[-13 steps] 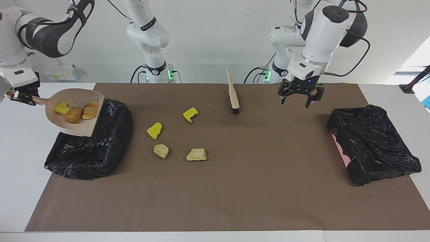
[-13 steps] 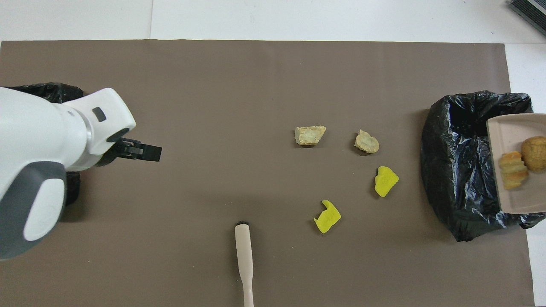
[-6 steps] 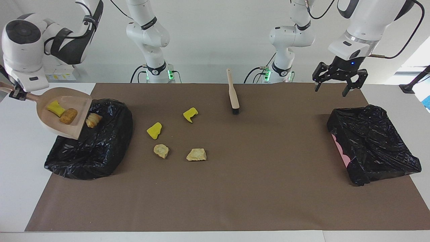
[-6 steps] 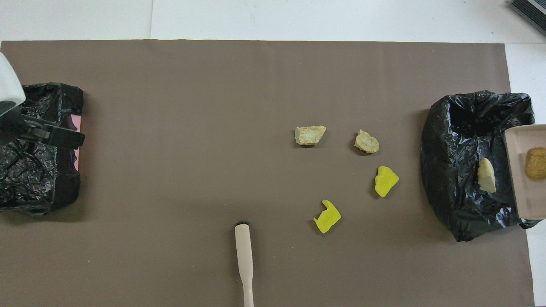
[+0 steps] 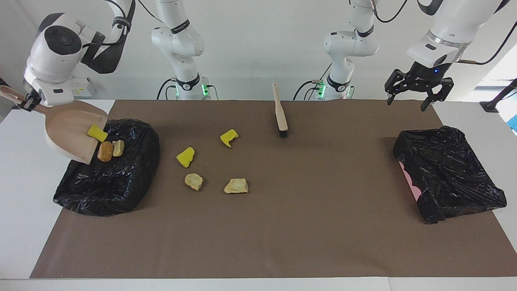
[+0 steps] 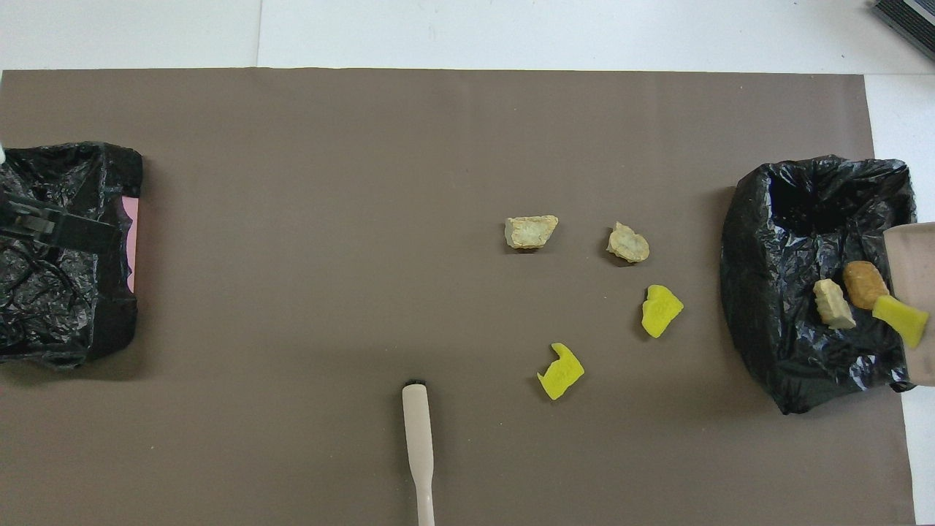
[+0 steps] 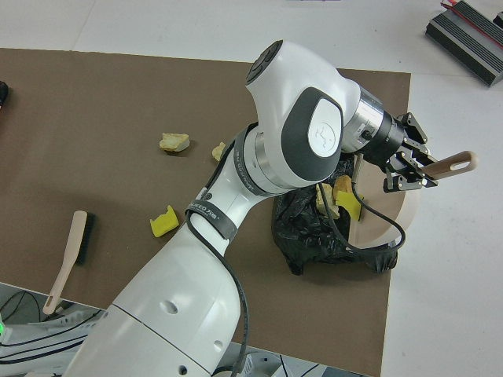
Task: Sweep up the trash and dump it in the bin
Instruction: 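Tip the dustpan over the black bag with the right gripper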
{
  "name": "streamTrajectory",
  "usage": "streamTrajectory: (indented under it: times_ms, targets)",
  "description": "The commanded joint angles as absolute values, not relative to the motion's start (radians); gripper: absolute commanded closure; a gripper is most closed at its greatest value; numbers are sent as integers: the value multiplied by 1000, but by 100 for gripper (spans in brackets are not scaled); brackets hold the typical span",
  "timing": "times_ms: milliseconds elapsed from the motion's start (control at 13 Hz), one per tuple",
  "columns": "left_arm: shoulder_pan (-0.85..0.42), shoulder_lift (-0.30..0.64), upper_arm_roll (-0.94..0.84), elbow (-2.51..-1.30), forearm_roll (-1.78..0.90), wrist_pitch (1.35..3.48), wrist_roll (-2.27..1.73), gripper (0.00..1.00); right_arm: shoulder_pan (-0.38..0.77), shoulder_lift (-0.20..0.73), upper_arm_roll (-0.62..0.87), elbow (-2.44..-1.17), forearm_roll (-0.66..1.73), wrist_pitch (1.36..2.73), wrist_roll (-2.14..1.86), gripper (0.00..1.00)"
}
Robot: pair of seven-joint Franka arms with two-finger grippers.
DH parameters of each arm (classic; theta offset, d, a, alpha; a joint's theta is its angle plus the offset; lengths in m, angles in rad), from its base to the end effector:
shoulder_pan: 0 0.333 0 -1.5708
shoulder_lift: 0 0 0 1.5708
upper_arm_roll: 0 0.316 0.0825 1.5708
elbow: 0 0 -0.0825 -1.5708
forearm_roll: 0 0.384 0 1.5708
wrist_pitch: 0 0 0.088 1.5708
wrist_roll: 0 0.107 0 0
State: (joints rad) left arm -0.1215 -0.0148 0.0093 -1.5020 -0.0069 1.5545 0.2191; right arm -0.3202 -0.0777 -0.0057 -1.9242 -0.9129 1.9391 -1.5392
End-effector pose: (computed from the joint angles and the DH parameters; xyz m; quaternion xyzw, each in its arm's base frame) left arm 0.5451 -0.0621 0.6636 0.9857 -0.1650 0.0338 0.0017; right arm 0.5079 -0.2287 0.5563 0.6572 0.6259 -0.3109 0.2824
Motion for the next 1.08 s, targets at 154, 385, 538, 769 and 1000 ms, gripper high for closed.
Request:
streamTrajectory:
  times_ms: [154, 385, 538, 769, 1000]
  targets:
    - [-123, -8, 20, -1473, 5, 1522, 219, 0, -327, -166, 15, -1945, -982, 1956, -1514, 100]
    - [-120, -21, 20, -1480, 6, 1520, 221, 0, -325, -167, 48, -1944, -854, 1939, -1511, 100]
    - [-120, -21, 20, -1480, 8, 1519, 222, 0, -325, -167, 77, -1945, -758, 1919, -1511, 100]
    - [-120, -21, 20, -1480, 8, 1523, 222, 0, -325, -163, 120, -1944, -606, 1899, -1509, 100]
    - [-118, -21, 20, -1480, 8, 1522, 222, 0, -282, -131, 133, -1947, -456, 1866, -1455, 100]
